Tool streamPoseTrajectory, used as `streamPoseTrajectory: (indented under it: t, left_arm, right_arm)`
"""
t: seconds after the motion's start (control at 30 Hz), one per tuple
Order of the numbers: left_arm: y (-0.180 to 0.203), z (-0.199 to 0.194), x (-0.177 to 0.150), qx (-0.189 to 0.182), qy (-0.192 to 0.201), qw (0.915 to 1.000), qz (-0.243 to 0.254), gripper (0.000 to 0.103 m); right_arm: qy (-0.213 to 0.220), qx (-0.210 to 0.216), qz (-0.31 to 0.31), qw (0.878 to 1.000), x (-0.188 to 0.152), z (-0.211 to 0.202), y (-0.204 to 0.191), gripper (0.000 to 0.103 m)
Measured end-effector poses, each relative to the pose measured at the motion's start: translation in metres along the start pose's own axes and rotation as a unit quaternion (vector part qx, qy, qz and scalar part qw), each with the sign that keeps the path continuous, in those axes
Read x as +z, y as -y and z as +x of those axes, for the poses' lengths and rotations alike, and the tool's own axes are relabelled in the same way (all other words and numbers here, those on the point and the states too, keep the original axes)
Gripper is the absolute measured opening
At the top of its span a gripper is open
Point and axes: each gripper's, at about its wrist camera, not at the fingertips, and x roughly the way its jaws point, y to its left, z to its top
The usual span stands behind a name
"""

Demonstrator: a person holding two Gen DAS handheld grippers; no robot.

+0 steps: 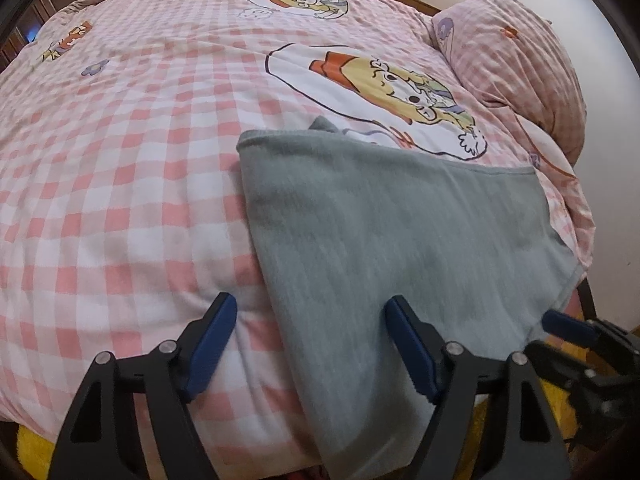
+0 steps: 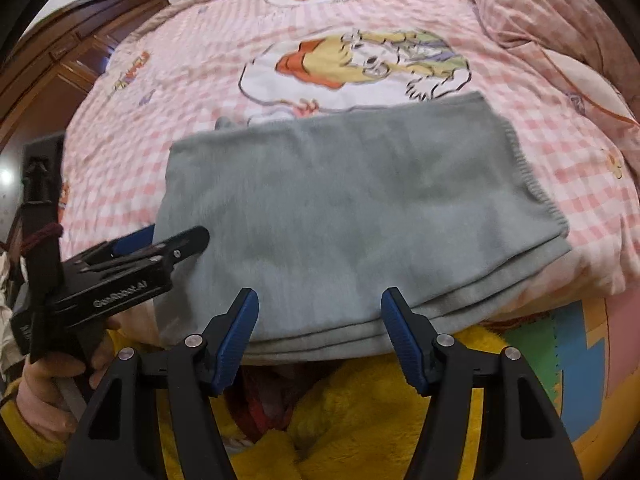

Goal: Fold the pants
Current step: 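Grasp the pants end with the left tool and lift it up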

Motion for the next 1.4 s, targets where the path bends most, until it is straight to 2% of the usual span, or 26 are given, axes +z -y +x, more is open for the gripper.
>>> streamPoseTrajectory:
  t: [0.07, 0.1, 0.13, 0.2, 0.27, 0.4, 0.57, 0.83, 0.87, 0.93, 1.0, 1.17, 1.4]
  left_arm:
    - [0.005, -0.001, 0.001, 0.010, 0.000, 0.9999, 0.008, 0.073]
    - [0.007, -0.002, 0.000, 0.009, -0.001, 0.9999, 0.009, 0.062]
    - [0.010, -0.004, 0.000, 0.004, -0.003, 1.0000, 0.008, 0.046]
    - [0.017, -0.010, 0.001, 0.005, -0.005, 1.0000, 0.007, 0.030]
    - [0.023, -0.016, 0.000, 0.014, 0.003, 0.9998, 0.016, 0.022]
    - [0.024, -0.014, 0.002, 0.011, -0.002, 0.9998, 0.014, 0.021]
    - [0.008, -0.006, 0.000, -0.018, -0.016, 0.9992, -0.032, 0.027]
    - [0.004, -0.002, -0.001, -0.045, -0.014, 0.9983, -0.033, 0.034]
    - [0.005, -0.002, 0.000, -0.046, -0.012, 0.9984, -0.029, 0.033]
    - [0.006, -0.004, 0.000, -0.048, -0.010, 0.9986, -0.021, 0.023]
    - [0.005, -0.009, 0.002, -0.057, -0.011, 0.9980, -0.023, 0.020]
    - [0.005, -0.025, 0.008, -0.085, -0.008, 0.9959, -0.029, 0.018]
    - [0.031, -0.060, 0.023, -0.131, 0.009, 0.9913, 0.001, 0.017]
  right_arm:
    - [0.005, 0.007, 0.008, 1.000, 0.001, -0.001, 0.004, 0.066]
    - [0.006, 0.011, 0.012, 1.000, 0.002, -0.001, 0.007, 0.066]
    - [0.006, 0.012, 0.015, 1.000, 0.002, -0.001, 0.008, 0.066]
    - [0.006, 0.014, 0.019, 1.000, 0.001, 0.000, 0.010, 0.066]
    - [0.007, 0.018, 0.021, 1.000, -0.001, -0.001, 0.011, 0.066]
    - [0.008, 0.023, 0.030, 0.999, -0.001, 0.000, 0.018, 0.066]
    - [0.007, 0.024, 0.047, 0.999, -0.001, -0.001, 0.027, 0.066]
    - [0.003, 0.016, 0.042, 0.999, 0.004, -0.002, 0.027, 0.066]
    - [0.003, 0.014, 0.042, 0.999, 0.004, -0.002, 0.028, 0.066]
    - [0.003, 0.009, 0.048, 0.999, 0.005, -0.001, 0.032, 0.066]
    - [0.005, 0.010, 0.052, 0.999, 0.005, -0.003, 0.035, 0.066]
    - [0.013, 0.008, 0.060, 0.998, 0.004, -0.008, 0.043, 0.066]
    - [0.030, 0.007, 0.065, 0.997, 0.007, -0.020, 0.050, 0.066]
